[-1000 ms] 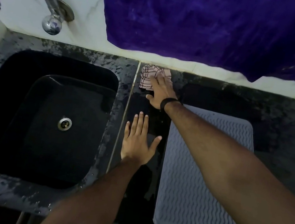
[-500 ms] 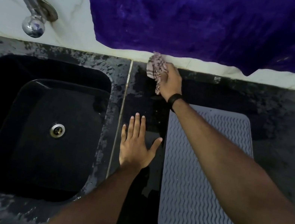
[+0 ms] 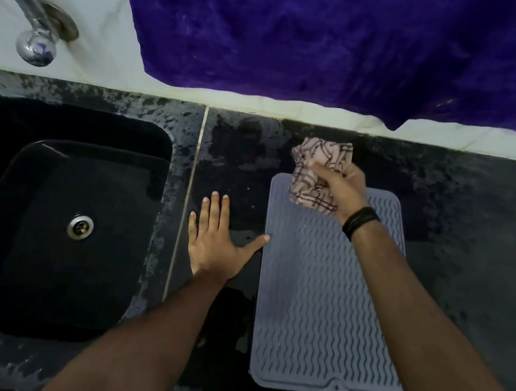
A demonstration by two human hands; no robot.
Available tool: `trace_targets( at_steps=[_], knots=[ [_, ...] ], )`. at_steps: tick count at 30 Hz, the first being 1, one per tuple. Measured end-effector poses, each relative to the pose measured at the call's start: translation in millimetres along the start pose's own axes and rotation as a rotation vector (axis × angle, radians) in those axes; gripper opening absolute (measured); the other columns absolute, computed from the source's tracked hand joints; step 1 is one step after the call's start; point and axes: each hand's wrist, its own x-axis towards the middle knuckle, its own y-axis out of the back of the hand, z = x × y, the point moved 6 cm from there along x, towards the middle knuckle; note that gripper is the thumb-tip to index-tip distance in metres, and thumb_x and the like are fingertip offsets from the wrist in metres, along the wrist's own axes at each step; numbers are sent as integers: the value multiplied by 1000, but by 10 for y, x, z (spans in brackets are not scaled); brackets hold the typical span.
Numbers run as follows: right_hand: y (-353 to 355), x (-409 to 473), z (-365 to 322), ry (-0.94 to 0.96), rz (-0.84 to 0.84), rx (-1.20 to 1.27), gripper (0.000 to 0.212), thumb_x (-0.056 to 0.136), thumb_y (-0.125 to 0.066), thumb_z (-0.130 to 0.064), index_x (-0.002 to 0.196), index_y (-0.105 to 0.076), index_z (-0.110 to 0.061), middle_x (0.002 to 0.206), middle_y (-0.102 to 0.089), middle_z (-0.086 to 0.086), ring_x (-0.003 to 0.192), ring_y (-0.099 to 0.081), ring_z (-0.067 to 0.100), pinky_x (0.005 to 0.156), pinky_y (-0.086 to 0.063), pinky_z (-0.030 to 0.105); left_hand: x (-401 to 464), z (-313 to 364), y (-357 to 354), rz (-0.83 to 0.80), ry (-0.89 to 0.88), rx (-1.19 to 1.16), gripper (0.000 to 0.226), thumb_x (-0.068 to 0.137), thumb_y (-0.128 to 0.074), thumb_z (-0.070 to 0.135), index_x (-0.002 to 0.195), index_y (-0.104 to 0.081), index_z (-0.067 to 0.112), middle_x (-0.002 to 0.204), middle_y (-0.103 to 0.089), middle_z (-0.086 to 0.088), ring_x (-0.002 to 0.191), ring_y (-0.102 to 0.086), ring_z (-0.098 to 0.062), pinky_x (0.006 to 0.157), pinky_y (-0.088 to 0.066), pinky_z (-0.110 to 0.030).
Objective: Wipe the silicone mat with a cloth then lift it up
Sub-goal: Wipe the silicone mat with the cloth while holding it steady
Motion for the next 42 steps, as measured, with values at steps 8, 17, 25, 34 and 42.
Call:
trace_targets(
  at_steps=[8,17,25,34,42],
  knots=[
    [-479,-133,188,564,20,-1371,41,77,-67,-11,116,-59,-19,103,-67,10,99,-60,30,77,-52,39,40,8,-42,15,-9,85,129,70,-20,105,165,-1,21,172,3,-5,158,5,-21,128,-1,-50],
    [-481,-589,453,540,-39,-1434,39,74,-69,-12,112,-67,-22,110,-67,2,112,-53,26,94,-41,39,44,-6,-44,-5,-5,95,121,70,-17,105,163,6,31,172,9,-4,158,11,-20,127,4,-49],
    [-544,-52,171,505,-29,-1371,43,78,-61,3,118,-59,-14,116,-63,9,114,-52,31,93,-45,45,60,-13,-60,1,-6,79,118,69,-19,106,164,-1,37,172,5,-5,158,10,-21,127,4,-50],
    [-429,-388,507,468,-149,-1421,51,81,-61,-10,131,-50,-16,124,-62,8,121,-46,29,99,-39,46,57,-20,-63,-1,-10,100,115,72,-17,105,163,0,38,172,8,-4,158,12,-20,126,4,-50],
    [-335,-317,211,500,67,-1314,43,81,-62,-14,121,-49,-16,114,-63,10,111,-50,32,90,-40,45,62,-17,-67,-35,2,117,116,71,-16,105,163,3,37,171,12,-3,157,15,-19,126,8,-49]
  ],
)
